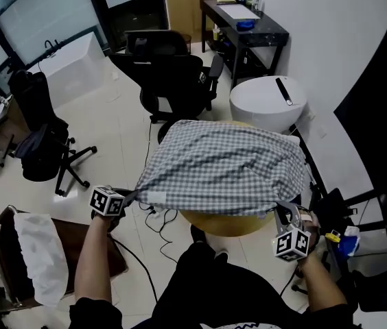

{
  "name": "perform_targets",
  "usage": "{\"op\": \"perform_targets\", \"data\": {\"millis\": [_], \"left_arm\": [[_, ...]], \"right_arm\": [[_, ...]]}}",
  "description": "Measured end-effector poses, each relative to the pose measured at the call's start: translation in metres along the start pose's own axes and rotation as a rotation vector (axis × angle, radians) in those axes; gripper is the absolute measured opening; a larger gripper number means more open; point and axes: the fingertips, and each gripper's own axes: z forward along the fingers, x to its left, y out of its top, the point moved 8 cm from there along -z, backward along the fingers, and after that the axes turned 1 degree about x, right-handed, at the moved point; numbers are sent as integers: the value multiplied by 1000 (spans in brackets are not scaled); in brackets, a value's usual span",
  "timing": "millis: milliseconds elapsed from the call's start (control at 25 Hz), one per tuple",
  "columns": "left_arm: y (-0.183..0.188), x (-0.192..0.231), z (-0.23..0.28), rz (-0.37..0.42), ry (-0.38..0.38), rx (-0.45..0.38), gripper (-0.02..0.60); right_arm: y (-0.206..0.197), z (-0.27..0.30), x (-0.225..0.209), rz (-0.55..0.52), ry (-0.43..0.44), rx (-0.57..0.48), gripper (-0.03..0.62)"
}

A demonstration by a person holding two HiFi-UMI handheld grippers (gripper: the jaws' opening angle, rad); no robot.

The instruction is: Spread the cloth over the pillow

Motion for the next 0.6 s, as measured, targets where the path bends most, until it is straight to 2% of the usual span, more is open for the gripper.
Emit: {"op": "perform_targets", "data": {"millis": [600], "left_arm": [[-50,-26,0,-71,-63,50,1]], "right_arm": [[-25,-28,33,-6,50,15,20]]}}
